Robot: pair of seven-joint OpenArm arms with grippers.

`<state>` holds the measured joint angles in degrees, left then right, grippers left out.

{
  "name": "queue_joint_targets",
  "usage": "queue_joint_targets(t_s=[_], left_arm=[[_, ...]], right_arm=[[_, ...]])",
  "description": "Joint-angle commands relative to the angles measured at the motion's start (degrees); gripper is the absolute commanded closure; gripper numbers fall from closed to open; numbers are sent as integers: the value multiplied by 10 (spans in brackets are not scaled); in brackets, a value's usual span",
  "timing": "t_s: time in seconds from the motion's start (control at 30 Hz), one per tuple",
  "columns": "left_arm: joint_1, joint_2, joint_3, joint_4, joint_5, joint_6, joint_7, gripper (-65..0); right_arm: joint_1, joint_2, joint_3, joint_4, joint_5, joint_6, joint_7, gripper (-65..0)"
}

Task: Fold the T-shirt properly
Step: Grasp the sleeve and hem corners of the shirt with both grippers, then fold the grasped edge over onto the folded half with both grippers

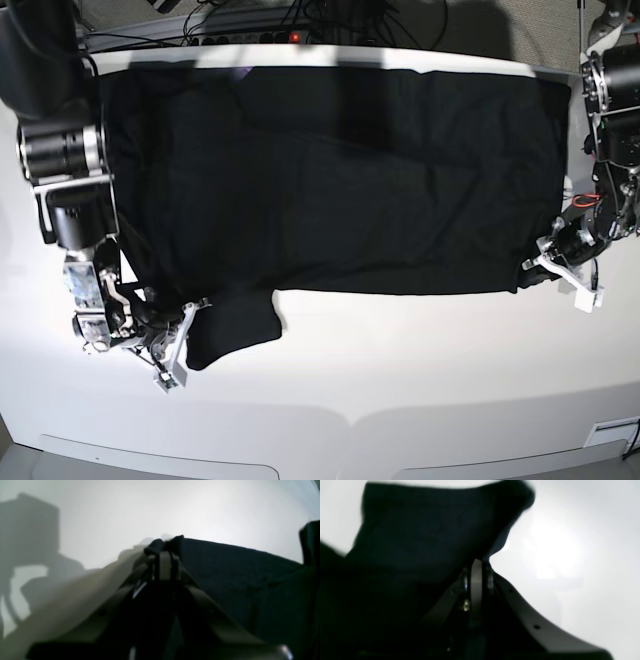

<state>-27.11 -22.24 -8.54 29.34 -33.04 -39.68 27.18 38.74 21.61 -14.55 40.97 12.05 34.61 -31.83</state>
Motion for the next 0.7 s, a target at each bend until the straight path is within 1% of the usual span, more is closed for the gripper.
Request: queue_joint_targets(t_s=[0.0,0.07,0.17,0.27,0.33,0.47,0.57,0.67], left_arm=[[-13,-8,0,7,-2,-3,2,0],[-13,-9,0,7,-2,-3,2,0],[-13,-14,0,7,-6,-3,3,0],[-6,-30,0,12,-49,-3,18,0],[12,-42,0,37,-83,-3,22,0],[86,-62,0,161,-125,-3,35,0],[155,-65,0,275,-127,-3,36,0],[211,-66,-2,361,-124,-3,23,0]], right_arm=[[4,15,3,42,15,1,1,0],[-38,31,3,122,40,-8,-13,0],[-107,62,3,242,78,-44,-25,0],[-170,97,5,336,110,-85,-28,0],[-208,108,20,377,107,-90,-39,0],[-286,101,89,443,114,-90,-42,0],[-348,93,149,501,122,-89,-42,0],[-409,86,203,560,122,-89,-42,0]])
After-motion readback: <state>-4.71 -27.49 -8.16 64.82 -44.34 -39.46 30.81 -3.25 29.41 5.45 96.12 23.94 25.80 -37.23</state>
